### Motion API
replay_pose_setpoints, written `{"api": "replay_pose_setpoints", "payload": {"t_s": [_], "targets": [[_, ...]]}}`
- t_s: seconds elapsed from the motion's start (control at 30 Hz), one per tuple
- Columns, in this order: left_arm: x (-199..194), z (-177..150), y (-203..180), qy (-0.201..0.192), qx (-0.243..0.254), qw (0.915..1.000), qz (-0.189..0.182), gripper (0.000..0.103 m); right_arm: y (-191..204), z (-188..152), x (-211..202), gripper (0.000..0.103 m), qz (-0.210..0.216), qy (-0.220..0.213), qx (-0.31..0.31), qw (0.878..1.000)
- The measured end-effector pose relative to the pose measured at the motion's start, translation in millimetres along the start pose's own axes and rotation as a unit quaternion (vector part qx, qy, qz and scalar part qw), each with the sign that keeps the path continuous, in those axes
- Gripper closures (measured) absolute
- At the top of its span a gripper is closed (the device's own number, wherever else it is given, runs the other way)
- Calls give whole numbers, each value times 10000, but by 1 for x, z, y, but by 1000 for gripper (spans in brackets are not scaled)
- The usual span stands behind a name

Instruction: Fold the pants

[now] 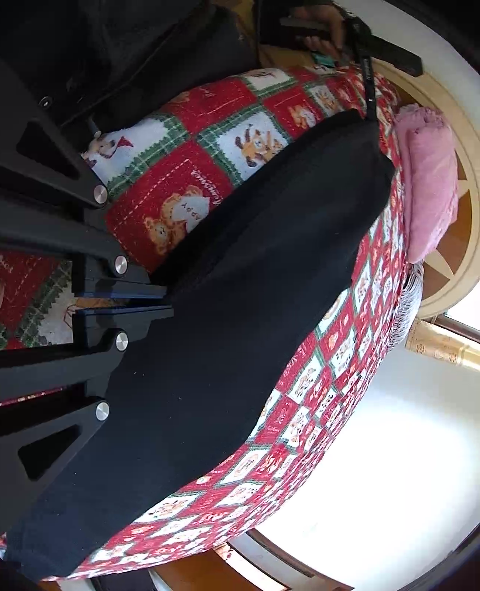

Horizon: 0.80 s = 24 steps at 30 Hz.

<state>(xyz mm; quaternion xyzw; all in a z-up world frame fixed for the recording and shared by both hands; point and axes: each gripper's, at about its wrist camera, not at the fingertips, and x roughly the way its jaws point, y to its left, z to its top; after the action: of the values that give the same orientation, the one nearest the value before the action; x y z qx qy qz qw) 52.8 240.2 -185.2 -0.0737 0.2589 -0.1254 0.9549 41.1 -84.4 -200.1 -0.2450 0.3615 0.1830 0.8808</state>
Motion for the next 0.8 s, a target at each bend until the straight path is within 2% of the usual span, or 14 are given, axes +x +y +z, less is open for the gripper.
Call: {"api": "replay_pose_setpoints", "payload": {"t_s": [0.07,0.13,0.3,0.4,0.5,0.57,0.63,0.73,0.8], "targets": [[-2,-2,1,64,140,9999,47,90,-1,-2,0,100,14,29,-44,10000],[-7,-5,6,106,241,9992,288,89,0,-4,0,100,28,87,-73,9999],[-29,-2,35,-65,-209,9975,669,89,-1,-5,0,98,90,175,-125,9997],[-41,12,33,-393,-362,9964,657,89,-5,-5,-4,95,196,204,-13,9996],[-37,27,10,-521,-177,9978,379,89,-14,-4,-9,83,387,125,279,9988],[-23,33,-14,-402,129,9989,223,89,-17,0,-10,73,443,43,458,9980],[-8,32,-29,-217,358,9990,146,89,-17,5,-8,72,478,-24,539,9974],[13,22,-44,158,576,9978,282,85,-11,17,-6,70,503,-116,484,9975],[14,15,-38,306,444,9972,514,76,-4,28,-7,64,614,-214,378,9972]]}}
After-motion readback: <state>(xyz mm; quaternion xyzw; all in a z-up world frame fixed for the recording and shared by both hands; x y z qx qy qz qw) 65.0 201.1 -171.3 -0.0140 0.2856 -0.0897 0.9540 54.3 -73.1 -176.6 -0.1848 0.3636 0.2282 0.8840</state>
